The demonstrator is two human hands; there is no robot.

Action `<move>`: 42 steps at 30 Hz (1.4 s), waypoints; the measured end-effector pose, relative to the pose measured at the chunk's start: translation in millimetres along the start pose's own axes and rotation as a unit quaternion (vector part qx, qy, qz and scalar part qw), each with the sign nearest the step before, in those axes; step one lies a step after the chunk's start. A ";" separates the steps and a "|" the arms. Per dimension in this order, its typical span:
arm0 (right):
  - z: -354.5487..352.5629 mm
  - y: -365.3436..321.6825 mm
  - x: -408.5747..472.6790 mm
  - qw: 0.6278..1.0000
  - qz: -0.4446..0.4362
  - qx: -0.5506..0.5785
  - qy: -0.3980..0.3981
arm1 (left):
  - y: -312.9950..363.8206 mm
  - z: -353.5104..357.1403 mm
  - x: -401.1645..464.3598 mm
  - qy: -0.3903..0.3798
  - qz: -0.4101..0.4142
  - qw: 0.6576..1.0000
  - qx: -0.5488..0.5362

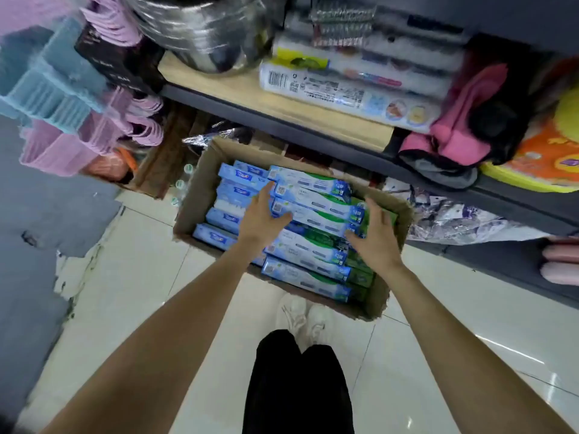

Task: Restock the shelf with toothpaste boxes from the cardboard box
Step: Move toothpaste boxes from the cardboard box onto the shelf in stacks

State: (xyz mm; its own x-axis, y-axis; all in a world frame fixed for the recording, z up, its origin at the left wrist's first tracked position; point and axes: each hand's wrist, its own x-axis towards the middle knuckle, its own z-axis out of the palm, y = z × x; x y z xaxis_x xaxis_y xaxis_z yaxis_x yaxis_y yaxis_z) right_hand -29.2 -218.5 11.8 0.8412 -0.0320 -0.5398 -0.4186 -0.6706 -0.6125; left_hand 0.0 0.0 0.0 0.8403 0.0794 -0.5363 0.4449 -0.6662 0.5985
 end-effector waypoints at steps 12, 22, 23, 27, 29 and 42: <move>38.1 2.8 32.2 0.989 0.026 -0.141 -0.016 | -8.3 26.7 39.0 -0.039 0.014 0.984 0.175; -34.0 -34.3 -38.2 0.980 -0.106 -0.164 0.039 | 13.0 -52.0 -2.2 -0.022 0.209 0.938 0.277; -48.9 -44.6 -52.9 0.988 -0.119 -0.097 0.016 | 18.6 -68.3 -18.2 -0.018 0.244 0.925 0.292; -99.1 -99.5 -104.2 0.954 -0.108 0.270 -0.075 | 50.1 -133.5 -102.1 -0.145 0.141 0.960 0.193; -103.7 -127.8 -124.3 0.926 -0.097 0.363 -0.037 | 60.8 -151.7 -144.3 -0.177 0.066 0.980 0.057; -87.0 -236.2 -252.3 0.862 -0.023 0.499 -0.089 | 122.4 -191.5 -284.4 -0.033 0.006 0.987 -0.154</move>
State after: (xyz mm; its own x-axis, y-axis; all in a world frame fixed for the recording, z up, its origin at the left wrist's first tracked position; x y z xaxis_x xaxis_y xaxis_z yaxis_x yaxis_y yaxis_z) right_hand -112.8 -116.5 342.8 0.8366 0.1514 -0.5265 -0.5462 0.3058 -0.7798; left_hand -125.2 37.9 339.8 0.8288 0.0172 -0.5593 0.5164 -0.4086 0.7526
